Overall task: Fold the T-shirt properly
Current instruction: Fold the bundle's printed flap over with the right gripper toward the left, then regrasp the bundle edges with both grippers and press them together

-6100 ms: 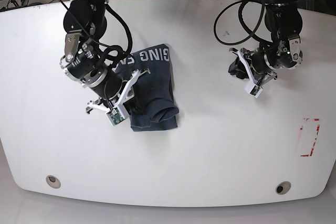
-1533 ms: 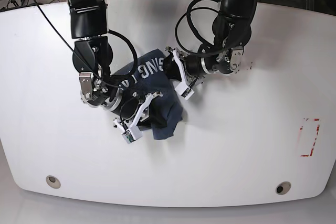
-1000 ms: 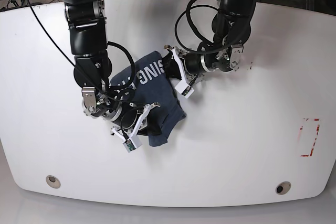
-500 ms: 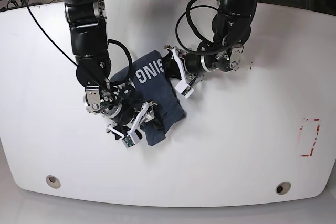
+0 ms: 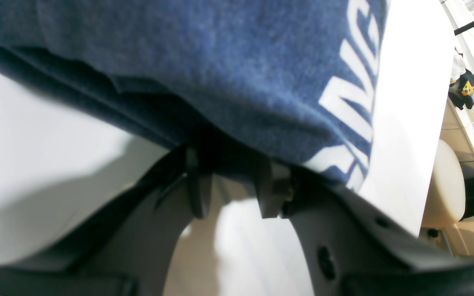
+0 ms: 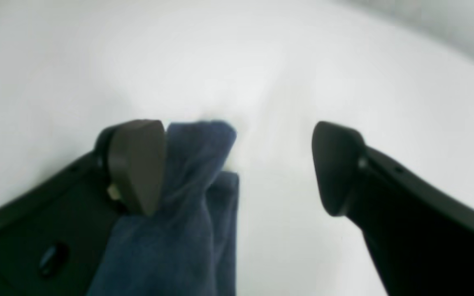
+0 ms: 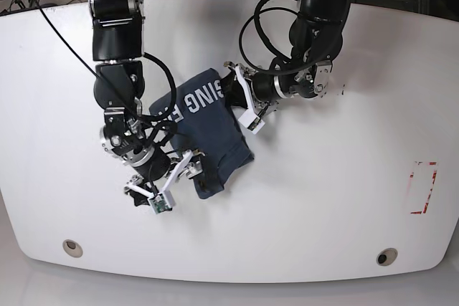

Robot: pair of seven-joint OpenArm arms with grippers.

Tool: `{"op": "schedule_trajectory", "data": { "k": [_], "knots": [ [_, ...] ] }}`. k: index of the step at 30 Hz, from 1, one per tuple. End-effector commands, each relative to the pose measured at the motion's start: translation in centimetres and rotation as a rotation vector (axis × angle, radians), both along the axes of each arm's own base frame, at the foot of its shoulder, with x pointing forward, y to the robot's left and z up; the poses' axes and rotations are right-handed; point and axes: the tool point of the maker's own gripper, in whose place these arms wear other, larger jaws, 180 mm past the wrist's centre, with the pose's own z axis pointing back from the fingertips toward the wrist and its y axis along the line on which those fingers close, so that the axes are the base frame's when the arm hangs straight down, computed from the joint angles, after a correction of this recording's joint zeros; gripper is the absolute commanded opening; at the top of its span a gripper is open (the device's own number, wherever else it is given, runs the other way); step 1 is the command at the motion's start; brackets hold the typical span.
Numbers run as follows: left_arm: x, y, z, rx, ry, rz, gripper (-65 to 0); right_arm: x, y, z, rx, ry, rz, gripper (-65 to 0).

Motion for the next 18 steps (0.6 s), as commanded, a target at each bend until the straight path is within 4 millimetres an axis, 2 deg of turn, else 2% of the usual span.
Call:
{"op": "schedule_trajectory", "data": {
  "k": [1, 5, 9, 13, 18],
  "knots": [
    [-0.5, 0.6, -1.2, 0.082, 0.021, -0.027, -48.5, -0.9, 0.6, 4.4, -0.007, -0.107, 0.019, -11.9],
    [-0.7, 0.2, -1.2, 0.089, 0.017, -0.049, -48.5, -2.9, 2.0, 5.3, -0.013, -0.110, 0.037, -12.0],
    [-1.1, 0.7, -1.6, 0.111, 0.017, -0.070, -48.5, -4.5, 3.3, 4.8, 0.015, -0.091, 0.046, -16.0],
    [-1.3, 0.5, -1.6, 0.114, 0.016, -0.081, -48.5, -5.2, 3.8, 3.2, 0.033, -0.045, 0.048, -25.5],
    [-1.3, 0.5, -1.6, 0.114, 0.016, -0.081, -48.5, -4.9, 4.1, 0.2, 0.050, 0.040, 0.044, -38.4]
  ]
}}
